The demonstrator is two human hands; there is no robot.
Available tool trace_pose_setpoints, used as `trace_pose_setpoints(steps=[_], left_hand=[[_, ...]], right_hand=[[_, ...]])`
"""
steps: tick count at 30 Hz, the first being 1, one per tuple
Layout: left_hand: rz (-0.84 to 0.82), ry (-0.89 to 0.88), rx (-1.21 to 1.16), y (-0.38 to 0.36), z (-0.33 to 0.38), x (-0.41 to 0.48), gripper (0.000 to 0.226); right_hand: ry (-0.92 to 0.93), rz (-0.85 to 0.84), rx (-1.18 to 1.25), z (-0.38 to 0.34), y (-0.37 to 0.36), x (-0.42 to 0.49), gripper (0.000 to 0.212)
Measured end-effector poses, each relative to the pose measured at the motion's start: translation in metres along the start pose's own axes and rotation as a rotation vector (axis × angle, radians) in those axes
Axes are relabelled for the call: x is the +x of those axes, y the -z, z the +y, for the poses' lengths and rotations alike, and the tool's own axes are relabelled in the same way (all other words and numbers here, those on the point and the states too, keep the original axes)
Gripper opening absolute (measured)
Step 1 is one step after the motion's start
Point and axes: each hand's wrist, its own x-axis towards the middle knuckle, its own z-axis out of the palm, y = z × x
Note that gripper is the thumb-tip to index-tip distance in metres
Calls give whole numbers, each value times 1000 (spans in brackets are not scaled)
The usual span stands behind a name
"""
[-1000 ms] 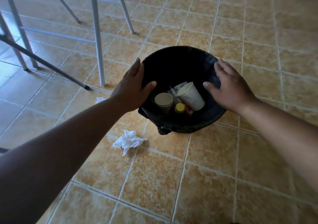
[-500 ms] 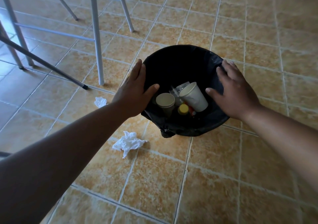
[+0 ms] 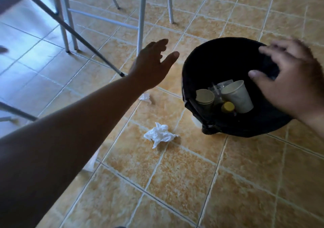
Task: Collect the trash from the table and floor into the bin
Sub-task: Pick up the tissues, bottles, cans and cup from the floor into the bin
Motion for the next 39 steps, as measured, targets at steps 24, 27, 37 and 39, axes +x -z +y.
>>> trace_pose_setpoints(steps=[24,27,37,39], left_hand=[[-458,659,667,74,-252,-194,81],[-571,715,695,71,-262,-199,79],[-625,711,694,51,-267,-204,78],[-614,704,687,51,-266,-201,78]], right_hand=[[243,-716,-231,-174,-260,-115,43],[200,-756,-248,-168,-269,-130,41],[240,-710,-128,-152,-273,-139,18],[246,-657,-69,-151,-274,-137,11]])
